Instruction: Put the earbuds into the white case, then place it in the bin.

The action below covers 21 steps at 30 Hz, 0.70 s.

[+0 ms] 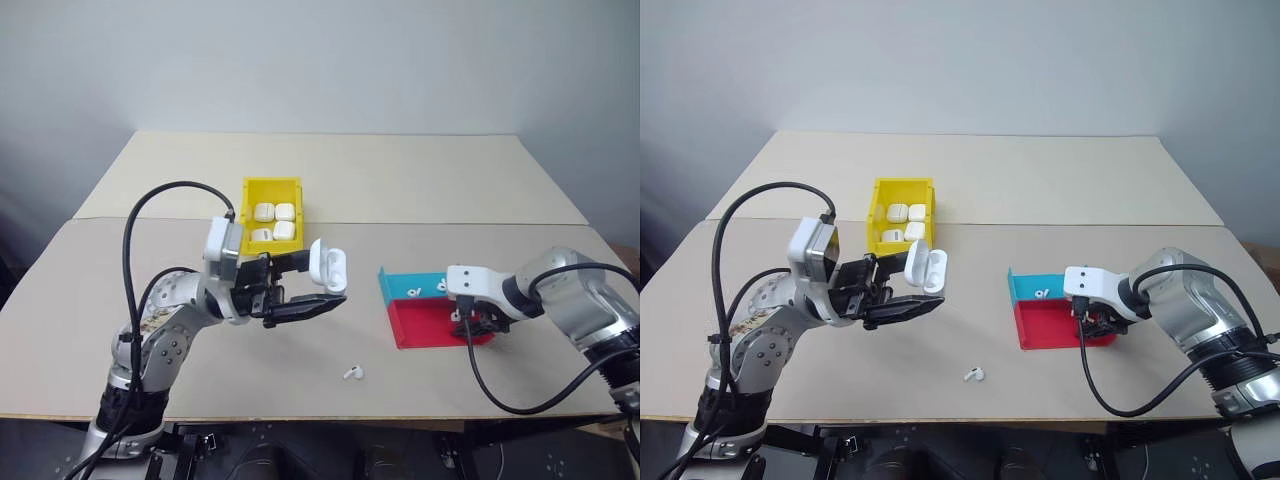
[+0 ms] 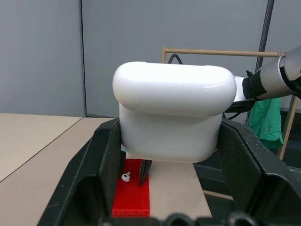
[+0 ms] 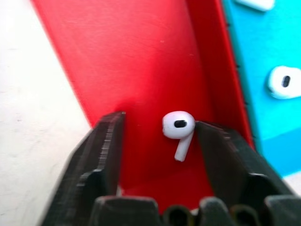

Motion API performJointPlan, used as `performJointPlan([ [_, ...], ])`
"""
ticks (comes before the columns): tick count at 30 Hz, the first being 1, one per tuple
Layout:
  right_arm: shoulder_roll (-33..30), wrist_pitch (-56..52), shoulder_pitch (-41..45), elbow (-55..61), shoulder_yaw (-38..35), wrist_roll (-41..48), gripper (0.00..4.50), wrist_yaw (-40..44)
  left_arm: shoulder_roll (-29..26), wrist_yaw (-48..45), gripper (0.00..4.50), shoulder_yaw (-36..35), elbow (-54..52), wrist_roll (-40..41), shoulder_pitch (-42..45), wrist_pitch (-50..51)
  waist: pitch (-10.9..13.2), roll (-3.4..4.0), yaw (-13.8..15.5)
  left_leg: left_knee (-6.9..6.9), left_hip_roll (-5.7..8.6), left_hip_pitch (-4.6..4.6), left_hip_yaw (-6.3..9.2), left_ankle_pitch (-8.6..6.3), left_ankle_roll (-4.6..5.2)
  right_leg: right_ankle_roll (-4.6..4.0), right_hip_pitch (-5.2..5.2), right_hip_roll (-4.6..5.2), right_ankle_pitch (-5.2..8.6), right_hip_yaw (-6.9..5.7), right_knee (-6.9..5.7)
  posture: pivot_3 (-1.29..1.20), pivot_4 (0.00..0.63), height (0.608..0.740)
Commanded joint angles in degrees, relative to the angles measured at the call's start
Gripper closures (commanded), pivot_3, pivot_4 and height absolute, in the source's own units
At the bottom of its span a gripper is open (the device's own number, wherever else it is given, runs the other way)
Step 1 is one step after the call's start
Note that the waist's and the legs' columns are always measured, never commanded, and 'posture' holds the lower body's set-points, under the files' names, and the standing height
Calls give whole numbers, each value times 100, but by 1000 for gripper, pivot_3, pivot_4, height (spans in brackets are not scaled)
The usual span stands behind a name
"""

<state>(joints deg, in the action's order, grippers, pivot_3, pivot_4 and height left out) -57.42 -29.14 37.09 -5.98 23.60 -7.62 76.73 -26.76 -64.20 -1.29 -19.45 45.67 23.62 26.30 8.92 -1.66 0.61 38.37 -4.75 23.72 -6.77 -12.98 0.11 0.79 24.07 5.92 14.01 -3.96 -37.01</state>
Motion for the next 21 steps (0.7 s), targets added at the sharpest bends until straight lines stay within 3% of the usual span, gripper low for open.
performJointPlan([
  [1, 54, 12, -12, -30, -38, -73, 3060, 10, -48, 7, 1727, -109, -228, 162, -15, -38, 0, 0, -1, 0, 0, -1, 0, 0, 0, 0, -1, 0, 0, 0, 0, 0, 150, 740],
  [4, 64, -44, -61, 16, -83, -52, 3883, 15, -66, 18, 1727, -108, -229, 176, -23, -43, 0, 0, -1, 0, 0, -4, 0, 0, 0, 0, -4, 0, 0, 0, 0, 0, 150, 740],
  [11, 9, -605, -262, 520, -664, 332, 3882, -42, -94, 17, 1727, -82, -202, 213, -5, -31, 0, 0, 2, 0, 0, -3, 0, 0, 0, 0, -2, 0, 0, 0, 0, 0, 150, 740],
  [17, 476, -2393, -91, 1659, -2400, 1914, 3882, -453, -97, -51, 1727, -64, -72, 269, 114, -2, 0, 0, -11, -2, -2, 1, 3, 0, 0, -1, 5, -2, -1, 1, -3, 0, 150, 740],
  [21, 1559, -3135, -49, 2459, -3889, 2973, 3882, -1395, -44, -142, 1727, 18, 143, 254, 332, 34, 0, 0, 9, -1, -3, 1, 9, -1, 1, -2, -1, -4, -1, -4, -2, 0, 150, 740],
])
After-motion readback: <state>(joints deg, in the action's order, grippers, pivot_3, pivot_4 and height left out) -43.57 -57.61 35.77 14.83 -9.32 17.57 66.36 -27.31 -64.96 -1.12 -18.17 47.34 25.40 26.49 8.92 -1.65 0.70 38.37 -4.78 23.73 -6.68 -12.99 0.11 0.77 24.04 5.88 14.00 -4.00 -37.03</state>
